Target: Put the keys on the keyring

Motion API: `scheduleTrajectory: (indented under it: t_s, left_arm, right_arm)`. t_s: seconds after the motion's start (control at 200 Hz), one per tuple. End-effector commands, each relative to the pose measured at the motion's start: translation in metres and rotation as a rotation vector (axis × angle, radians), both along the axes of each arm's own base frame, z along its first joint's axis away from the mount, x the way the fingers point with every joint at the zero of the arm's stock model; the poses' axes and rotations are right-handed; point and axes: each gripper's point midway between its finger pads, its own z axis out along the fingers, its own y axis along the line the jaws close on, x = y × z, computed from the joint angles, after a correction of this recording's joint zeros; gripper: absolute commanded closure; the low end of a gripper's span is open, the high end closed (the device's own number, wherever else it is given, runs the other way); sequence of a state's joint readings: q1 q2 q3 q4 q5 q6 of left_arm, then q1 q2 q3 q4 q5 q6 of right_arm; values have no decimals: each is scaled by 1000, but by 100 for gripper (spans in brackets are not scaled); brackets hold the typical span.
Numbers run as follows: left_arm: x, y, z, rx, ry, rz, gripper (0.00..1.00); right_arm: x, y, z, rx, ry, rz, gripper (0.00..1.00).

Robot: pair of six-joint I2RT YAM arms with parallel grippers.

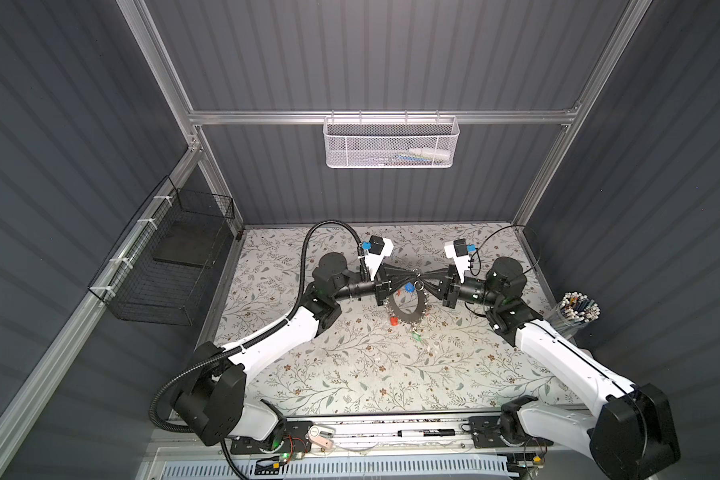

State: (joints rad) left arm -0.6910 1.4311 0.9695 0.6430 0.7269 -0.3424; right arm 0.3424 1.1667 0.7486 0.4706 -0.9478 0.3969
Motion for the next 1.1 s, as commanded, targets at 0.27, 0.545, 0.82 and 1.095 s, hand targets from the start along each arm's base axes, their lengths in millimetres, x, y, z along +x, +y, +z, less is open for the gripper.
scheduleTrajectory:
  t_s: [0.27, 0.545, 0.82, 1.095]
  left_arm:
    - [-3, -4, 23, -91, -96, 11, 100]
    - [3, -2, 12, -78, -88, 39, 100]
    - [7, 0, 8, -97, -76, 33, 100]
    - [-3, 0, 6, -116, -69, -37, 100]
  right_arm:
    - [-10, 2, -4, -12, 20, -3, 76]
    - [-10, -23, -8, -20, 63, -125, 72]
    - [12, -67, -25, -76, 151, -390, 66]
    - [-1, -64, 25, 36, 44, -307, 59]
